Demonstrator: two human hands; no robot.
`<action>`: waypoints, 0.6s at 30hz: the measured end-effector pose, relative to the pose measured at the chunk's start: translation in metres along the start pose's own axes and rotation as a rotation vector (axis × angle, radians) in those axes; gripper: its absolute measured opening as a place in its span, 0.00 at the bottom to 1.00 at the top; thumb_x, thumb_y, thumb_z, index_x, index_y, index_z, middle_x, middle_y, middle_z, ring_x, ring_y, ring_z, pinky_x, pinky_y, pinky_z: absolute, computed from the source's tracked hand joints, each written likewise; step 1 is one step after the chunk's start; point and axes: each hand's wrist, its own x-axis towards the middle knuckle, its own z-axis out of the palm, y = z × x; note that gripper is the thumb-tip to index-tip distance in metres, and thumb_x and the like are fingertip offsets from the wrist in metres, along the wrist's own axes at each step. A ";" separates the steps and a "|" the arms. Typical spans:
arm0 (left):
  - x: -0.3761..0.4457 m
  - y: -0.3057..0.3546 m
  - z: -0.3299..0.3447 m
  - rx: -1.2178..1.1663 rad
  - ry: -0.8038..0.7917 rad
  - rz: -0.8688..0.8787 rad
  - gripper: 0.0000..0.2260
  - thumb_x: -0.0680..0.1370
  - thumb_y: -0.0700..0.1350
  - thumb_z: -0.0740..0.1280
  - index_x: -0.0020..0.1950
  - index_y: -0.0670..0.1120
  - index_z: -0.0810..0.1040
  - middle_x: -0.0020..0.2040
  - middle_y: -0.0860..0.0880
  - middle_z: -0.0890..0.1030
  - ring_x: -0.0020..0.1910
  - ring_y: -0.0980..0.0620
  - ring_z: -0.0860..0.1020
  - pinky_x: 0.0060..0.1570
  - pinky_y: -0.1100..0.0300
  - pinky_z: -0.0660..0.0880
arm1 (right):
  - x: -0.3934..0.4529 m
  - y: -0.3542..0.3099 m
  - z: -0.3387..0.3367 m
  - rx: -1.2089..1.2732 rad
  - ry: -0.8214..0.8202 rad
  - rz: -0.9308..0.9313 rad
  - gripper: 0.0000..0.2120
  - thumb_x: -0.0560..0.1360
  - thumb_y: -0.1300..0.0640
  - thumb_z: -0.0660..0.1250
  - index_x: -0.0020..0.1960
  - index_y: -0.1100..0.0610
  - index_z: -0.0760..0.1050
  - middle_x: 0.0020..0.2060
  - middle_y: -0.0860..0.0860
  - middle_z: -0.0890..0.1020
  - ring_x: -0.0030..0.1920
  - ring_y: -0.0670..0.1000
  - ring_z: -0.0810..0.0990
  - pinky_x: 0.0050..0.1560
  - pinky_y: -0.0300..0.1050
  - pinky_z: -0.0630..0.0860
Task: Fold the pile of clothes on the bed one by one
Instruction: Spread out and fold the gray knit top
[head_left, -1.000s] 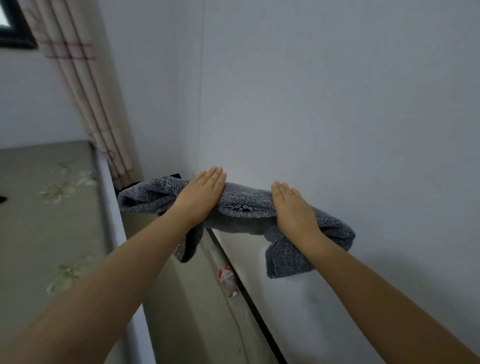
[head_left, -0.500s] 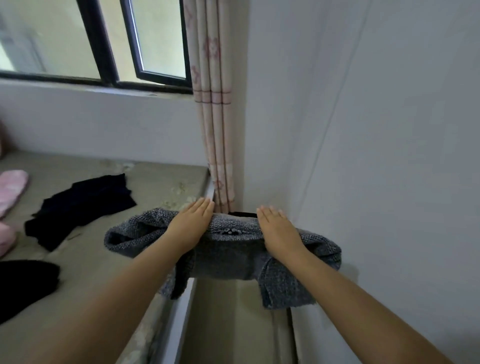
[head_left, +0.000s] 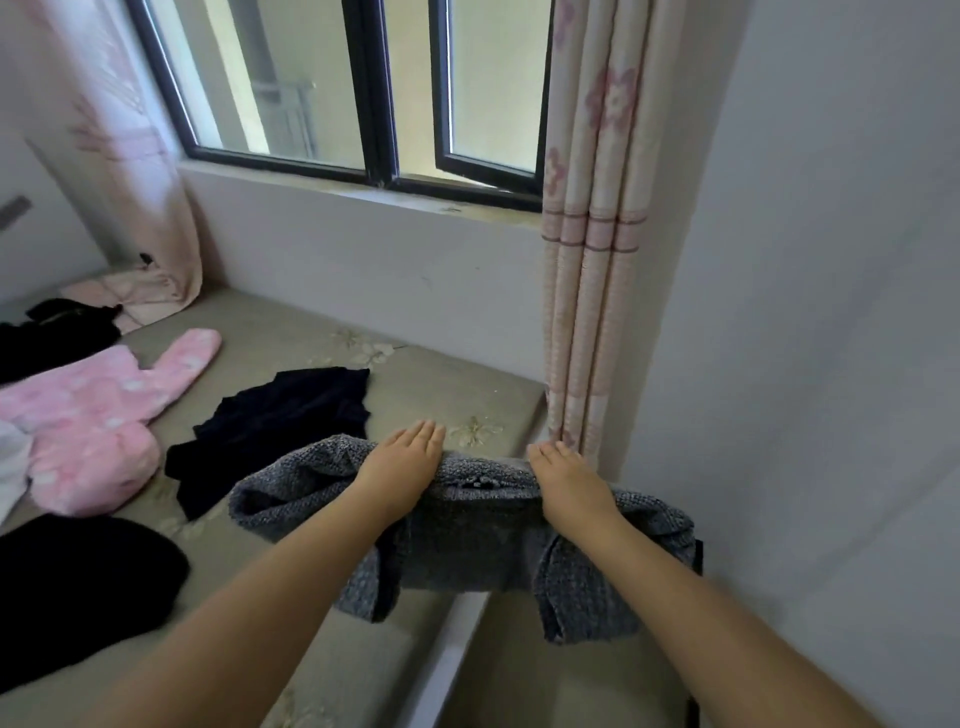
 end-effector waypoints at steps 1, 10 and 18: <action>0.025 -0.010 0.002 -0.010 -0.004 0.003 0.29 0.79 0.33 0.53 0.74 0.39 0.39 0.76 0.42 0.45 0.75 0.48 0.46 0.72 0.56 0.46 | 0.026 0.007 0.000 0.002 -0.003 -0.006 0.29 0.74 0.72 0.52 0.74 0.60 0.53 0.73 0.56 0.59 0.73 0.55 0.57 0.73 0.49 0.55; 0.209 -0.089 0.010 -0.024 -0.012 -0.042 0.27 0.80 0.34 0.50 0.74 0.38 0.39 0.76 0.41 0.44 0.75 0.47 0.44 0.73 0.55 0.44 | 0.225 0.063 -0.001 0.030 -0.055 0.002 0.31 0.75 0.73 0.53 0.75 0.60 0.47 0.75 0.57 0.52 0.75 0.55 0.52 0.73 0.47 0.49; 0.370 -0.159 0.033 0.042 -0.089 -0.122 0.27 0.80 0.34 0.50 0.74 0.38 0.37 0.76 0.40 0.42 0.75 0.46 0.43 0.73 0.55 0.42 | 0.412 0.116 0.023 0.123 -0.092 -0.091 0.31 0.75 0.72 0.52 0.75 0.59 0.48 0.74 0.57 0.54 0.74 0.53 0.54 0.73 0.45 0.49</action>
